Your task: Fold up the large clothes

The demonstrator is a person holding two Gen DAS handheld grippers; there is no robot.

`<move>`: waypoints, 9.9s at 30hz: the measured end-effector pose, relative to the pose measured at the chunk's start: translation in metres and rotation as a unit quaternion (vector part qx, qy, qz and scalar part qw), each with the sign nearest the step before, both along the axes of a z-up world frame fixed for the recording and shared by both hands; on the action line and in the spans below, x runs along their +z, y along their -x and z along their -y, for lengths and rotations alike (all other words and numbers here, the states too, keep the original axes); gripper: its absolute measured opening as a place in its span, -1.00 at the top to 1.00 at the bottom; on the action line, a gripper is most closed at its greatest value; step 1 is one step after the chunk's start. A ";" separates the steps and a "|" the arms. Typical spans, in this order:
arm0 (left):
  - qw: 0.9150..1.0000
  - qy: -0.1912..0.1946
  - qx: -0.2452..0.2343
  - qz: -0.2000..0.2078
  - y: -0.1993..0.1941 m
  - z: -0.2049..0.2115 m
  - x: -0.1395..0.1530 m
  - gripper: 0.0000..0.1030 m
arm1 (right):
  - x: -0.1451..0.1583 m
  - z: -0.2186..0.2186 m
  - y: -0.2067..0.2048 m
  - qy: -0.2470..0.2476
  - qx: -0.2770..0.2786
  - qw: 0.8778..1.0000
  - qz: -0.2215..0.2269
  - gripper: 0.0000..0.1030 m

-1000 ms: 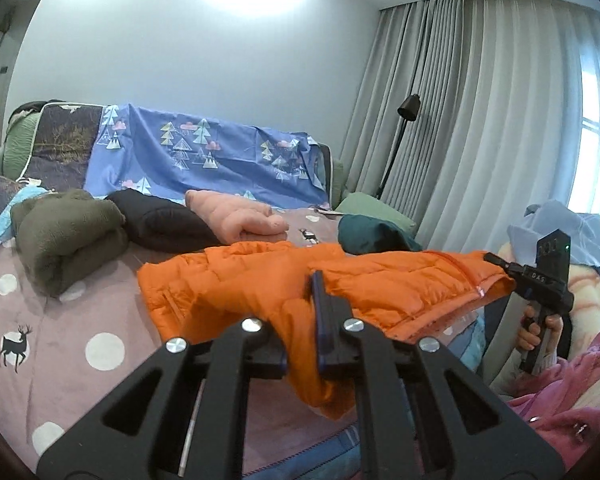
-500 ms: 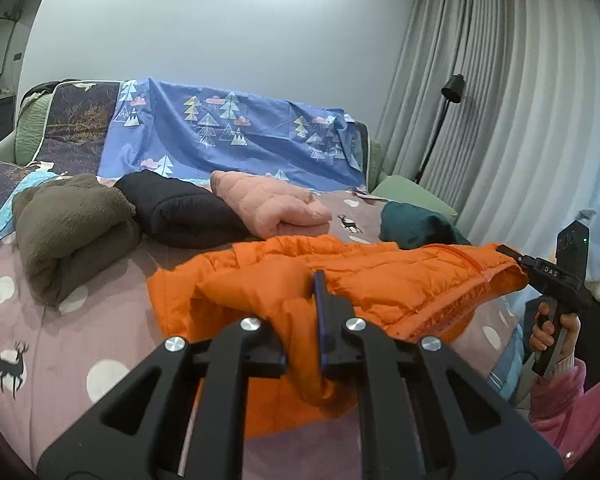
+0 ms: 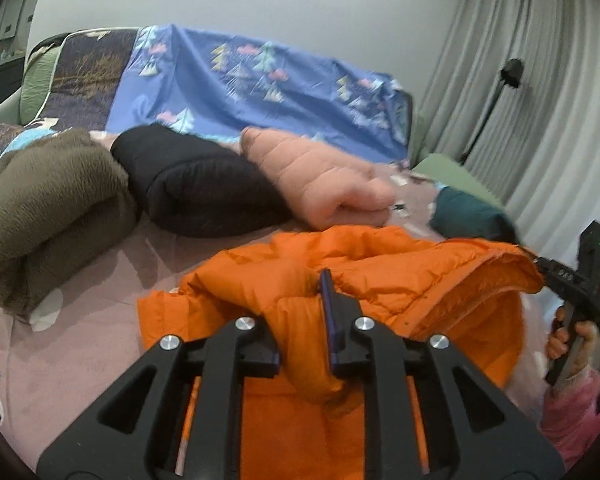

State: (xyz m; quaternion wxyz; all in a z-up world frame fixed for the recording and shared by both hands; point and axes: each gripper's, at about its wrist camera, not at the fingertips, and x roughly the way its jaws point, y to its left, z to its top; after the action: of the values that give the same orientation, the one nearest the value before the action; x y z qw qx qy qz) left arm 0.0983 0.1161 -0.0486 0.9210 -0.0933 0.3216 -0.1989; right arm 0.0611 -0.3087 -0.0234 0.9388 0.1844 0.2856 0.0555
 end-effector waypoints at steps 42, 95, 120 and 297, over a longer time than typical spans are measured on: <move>0.988 -0.084 0.086 -0.101 -0.110 0.050 -0.089 -0.21 | -0.085 -0.044 -0.129 0.108 0.007 0.986 -0.129 -0.27; 0.990 -0.131 0.036 -0.041 -0.090 0.130 -0.047 -0.54 | -0.047 -0.093 -0.132 0.113 0.018 0.987 -0.115 -0.59; 0.986 -0.133 0.042 -0.092 -0.102 0.126 -0.098 -0.59 | -0.079 -0.104 -0.127 0.176 0.000 0.975 -0.136 -0.71; 0.969 0.164 -0.111 -0.147 -0.094 0.132 0.046 0.67 | -0.088 -0.104 -0.173 -0.038 0.153 0.978 -0.139 0.75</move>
State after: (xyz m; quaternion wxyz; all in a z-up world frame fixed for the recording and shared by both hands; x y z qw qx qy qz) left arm 0.1918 -0.0160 -0.0031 0.8082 -0.2347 0.4245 -0.3339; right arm 0.2343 -0.2048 -0.1114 0.8629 0.1802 0.4353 0.1828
